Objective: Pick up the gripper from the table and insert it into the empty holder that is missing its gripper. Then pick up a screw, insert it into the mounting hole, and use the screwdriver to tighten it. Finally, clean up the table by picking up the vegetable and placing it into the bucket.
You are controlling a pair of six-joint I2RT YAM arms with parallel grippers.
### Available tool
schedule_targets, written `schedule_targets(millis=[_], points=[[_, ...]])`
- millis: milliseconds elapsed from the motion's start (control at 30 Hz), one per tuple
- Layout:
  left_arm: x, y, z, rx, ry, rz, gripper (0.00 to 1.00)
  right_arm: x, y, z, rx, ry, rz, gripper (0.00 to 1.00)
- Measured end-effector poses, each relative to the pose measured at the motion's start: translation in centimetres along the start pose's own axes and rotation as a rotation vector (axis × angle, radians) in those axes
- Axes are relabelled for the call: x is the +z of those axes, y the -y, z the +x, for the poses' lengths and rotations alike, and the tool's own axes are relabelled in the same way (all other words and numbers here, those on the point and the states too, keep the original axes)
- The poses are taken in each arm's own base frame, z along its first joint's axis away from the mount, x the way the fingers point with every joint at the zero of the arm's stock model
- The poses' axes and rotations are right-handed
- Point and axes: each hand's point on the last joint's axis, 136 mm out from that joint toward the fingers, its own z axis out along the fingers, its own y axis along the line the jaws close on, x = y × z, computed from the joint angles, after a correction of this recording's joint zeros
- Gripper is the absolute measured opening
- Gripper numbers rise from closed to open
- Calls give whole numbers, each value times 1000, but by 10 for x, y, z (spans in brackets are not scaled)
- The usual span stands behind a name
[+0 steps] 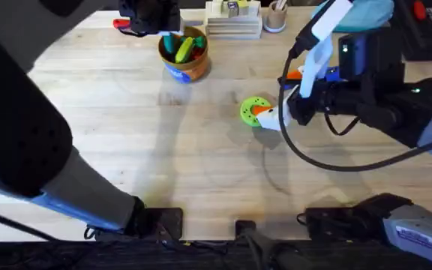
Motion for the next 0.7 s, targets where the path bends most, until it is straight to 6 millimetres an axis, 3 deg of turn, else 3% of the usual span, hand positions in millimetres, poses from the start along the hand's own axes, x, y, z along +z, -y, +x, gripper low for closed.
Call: schedule_targets(millis=[67, 200, 267, 333, 533, 700], points=[[5, -1, 3, 5, -14, -8, 196, 0, 0, 0, -1, 2, 1, 991], [7, -2, -2, 6, 5, -13, 657, 0, 1, -1, -2, 4, 2, 991], [7, -2, -4, 8, 13, -15, 771, 0, 1, -1, -2, 5, 3, 992], [7, -2, -4, 7, 14, -16, 970, 0, 2, -4, 6, 15, 6, 991], [6, -3, -1, 20, 4, -17, 993, -6, 4, -13, 149, 24, 11, 992], [-14, -6, -7, 50, 36, -34, 993, -34, 12, -29, 235, -1, 29, 991]])
